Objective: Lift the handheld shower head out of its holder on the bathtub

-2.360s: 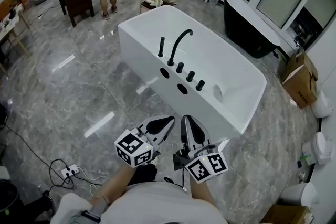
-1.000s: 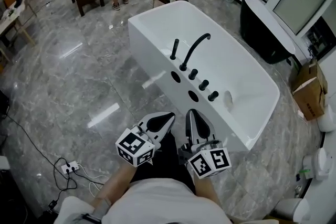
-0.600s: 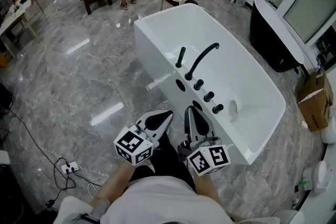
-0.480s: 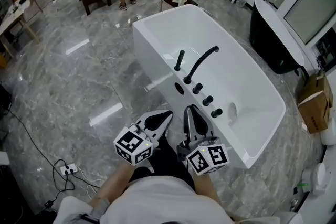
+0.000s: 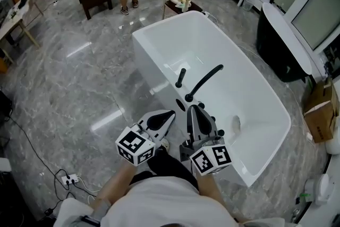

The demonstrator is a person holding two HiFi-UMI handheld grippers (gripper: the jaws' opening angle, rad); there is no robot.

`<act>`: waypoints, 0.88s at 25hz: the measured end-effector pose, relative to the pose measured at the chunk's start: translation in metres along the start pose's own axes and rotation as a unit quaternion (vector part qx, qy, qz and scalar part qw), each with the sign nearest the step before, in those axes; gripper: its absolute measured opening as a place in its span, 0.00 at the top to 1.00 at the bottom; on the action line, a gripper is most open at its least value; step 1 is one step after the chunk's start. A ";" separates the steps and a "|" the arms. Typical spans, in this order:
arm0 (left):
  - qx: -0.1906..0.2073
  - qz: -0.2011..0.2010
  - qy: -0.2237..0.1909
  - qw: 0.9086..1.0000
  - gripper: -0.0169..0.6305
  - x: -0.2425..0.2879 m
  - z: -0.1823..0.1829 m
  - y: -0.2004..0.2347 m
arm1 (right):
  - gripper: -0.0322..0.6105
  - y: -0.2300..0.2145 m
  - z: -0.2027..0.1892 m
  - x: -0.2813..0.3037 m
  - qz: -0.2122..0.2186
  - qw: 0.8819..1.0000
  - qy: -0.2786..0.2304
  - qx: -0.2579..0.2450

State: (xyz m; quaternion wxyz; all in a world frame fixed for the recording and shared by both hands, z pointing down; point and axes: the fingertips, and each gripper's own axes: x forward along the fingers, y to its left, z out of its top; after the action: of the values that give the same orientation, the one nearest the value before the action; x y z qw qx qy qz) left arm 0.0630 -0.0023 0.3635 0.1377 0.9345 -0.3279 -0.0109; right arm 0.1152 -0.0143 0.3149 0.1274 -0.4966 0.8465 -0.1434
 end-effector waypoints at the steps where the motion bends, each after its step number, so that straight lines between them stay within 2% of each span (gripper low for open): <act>1: 0.001 0.002 0.000 1.000 0.95 0.005 0.002 0.008 | 0.92 -0.004 0.001 0.008 0.000 1.000 -0.001 0.000; 8: 0.006 0.015 -0.002 1.000 0.95 0.037 0.014 0.056 | 0.92 -0.027 0.010 0.060 0.027 0.999 -0.028 0.002; 13: 0.007 0.030 -0.015 0.999 0.95 0.047 0.027 0.091 | 0.92 -0.032 0.008 0.091 0.029 0.999 -0.035 -0.013; 22: 0.009 0.027 -0.015 0.999 0.95 0.060 0.031 0.109 | 0.92 -0.053 0.004 0.113 -0.022 0.999 -0.042 -0.005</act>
State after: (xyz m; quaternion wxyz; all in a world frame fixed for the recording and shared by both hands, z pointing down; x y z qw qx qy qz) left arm 0.0403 -0.1287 0.3665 0.1246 0.9262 -0.3554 -0.0180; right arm 0.1057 -0.1384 0.3230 0.1568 -0.5212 0.8302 -0.1206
